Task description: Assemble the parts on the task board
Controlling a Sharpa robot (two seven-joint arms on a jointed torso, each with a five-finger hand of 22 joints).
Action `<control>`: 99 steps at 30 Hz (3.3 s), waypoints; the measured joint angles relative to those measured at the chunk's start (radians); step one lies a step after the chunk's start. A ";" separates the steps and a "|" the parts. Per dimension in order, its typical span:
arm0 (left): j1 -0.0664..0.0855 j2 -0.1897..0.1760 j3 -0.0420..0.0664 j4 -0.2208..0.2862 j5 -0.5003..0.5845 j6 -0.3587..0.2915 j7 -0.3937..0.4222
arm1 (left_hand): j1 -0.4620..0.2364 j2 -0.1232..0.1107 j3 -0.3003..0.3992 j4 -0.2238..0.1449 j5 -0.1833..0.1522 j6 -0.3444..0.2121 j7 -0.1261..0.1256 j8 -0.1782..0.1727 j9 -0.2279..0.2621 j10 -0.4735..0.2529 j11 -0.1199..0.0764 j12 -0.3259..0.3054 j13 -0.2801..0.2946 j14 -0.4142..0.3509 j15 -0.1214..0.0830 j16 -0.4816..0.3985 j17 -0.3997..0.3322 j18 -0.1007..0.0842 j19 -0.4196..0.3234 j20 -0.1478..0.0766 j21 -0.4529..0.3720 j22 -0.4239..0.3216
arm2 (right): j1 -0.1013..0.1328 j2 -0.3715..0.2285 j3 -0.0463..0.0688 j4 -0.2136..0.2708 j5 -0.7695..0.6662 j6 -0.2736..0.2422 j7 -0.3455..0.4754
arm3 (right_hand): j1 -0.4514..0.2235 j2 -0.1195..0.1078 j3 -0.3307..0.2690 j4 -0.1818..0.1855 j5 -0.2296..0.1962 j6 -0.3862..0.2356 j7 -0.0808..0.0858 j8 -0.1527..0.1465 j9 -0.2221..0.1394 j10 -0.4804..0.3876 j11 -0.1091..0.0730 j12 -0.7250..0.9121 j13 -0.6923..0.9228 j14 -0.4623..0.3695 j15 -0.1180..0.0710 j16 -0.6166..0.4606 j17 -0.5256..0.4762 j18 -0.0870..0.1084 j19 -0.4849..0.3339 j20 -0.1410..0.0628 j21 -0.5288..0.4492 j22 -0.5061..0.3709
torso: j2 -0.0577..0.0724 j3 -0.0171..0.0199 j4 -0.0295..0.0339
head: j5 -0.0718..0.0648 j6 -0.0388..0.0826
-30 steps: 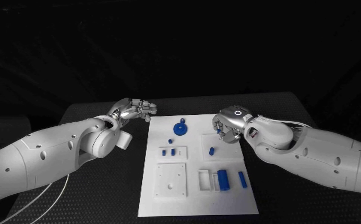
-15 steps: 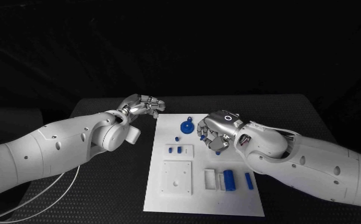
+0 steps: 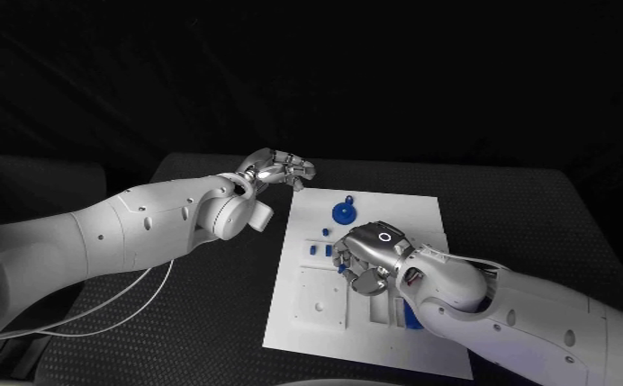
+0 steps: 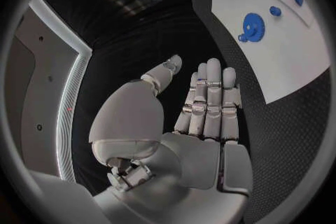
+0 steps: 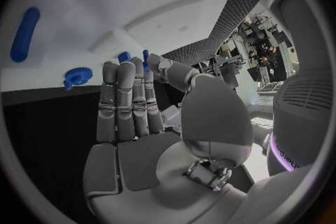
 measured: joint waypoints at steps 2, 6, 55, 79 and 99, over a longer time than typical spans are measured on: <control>0.002 0.005 0.000 -0.002 0.000 -0.001 0.000 | 0.000 0.000 0.000 0.000 0.000 0.000 0.000 0.000 0.000 0.000 0.000 0.000 0.000 0.000 0.000 0.000 0.000 0.000 0.000 0.000 -0.001 0.000 | -0.006 0.010 -0.004 -0.005 -0.006 0.001 0.001 | 0.000 0.000 0.000 0.000 0.001 0.000 0.000 0.000 0.000 0.000 0.000 0.000 0.001 0.000 0.000 0.000 0.000 -0.004 0.000 0.000 0.000 0.000 | 0.001 0.0002 -0.0002 | 0.009 -0.003; 0.003 0.011 0.000 -0.002 0.001 -0.003 0.000 | 0.000 0.000 0.000 0.000 0.000 0.000 0.000 0.000 0.000 0.000 0.000 0.000 0.000 0.000 0.000 0.000 0.000 0.000 0.000 0.000 -0.001 0.000 | -0.017 0.022 -0.011 -0.014 -0.018 0.003 0.003 | 0.000 0.000 0.000 0.000 0.001 0.000 0.000 -0.002 0.000 0.001 0.001 0.000 0.001 0.000 0.000 0.000 0.001 0.003 0.000 0.000 0.000 0.000 | 0.001 0.0009 -0.0008 | 0.022 -0.010; 0.004 0.014 0.000 -0.001 0.004 -0.001 -0.003 | -0.004 0.004 0.000 0.000 0.000 0.000 0.000 0.000 0.000 -0.003 0.002 0.000 -0.001 0.000 0.000 -0.008 0.002 0.006 0.000 0.000 -0.005 0.000 | -0.033 0.046 -0.032 -0.041 -0.085 0.035 -0.004 | -0.007 0.001 0.000 -0.006 0.011 0.001 0.004 -0.005 0.003 0.003 0.004 -0.007 0.010 0.002 0.002 -0.004 0.008 0.004 0.000 0.000 0.004 0.002 | 0.002 0.0026 -0.0020 | 0.053 -0.031; 0.004 0.013 0.000 -0.001 0.004 0.001 -0.010 | -0.004 0.004 0.000 0.000 0.000 0.000 0.000 0.000 0.000 -0.006 0.005 0.000 -0.002 0.000 0.000 -0.012 0.004 0.000 -0.002 0.002 -0.005 0.000 | -0.032 0.041 -0.050 -0.044 -0.054 0.021 -0.007 | -0.071 -0.050 -0.072 -0.024 0.019 -0.123 0.062 -0.079 -0.020 -0.084 0.027 -0.092 0.014 -0.059 0.040 -0.071 0.006 0.020 -0.067 0.031 -0.022 0.005 | 0.001 0.0028 -0.0032 | 0.053 -0.035; 0.005 0.009 0.000 -0.016 0.004 0.004 -0.013 | -0.004 0.004 0.000 0.000 0.000 -0.004 0.004 0.000 -0.001 -0.006 0.005 0.000 -0.002 0.002 0.002 -0.012 0.006 -0.002 -0.002 0.002 -0.009 0.001 | 0.100 -0.125 0.018 0.107 0.024 0.002 -0.005 | -0.096 -0.051 -0.154 -0.052 -0.004 -0.180 0.084 -0.098 -0.029 -0.156 0.075 -0.131 -0.045 -0.074 0.056 -0.067 0.031 -0.004 -0.085 0.036 -0.029 0.022 | 0.001 0.0045 -0.0044 | 0.028 -0.007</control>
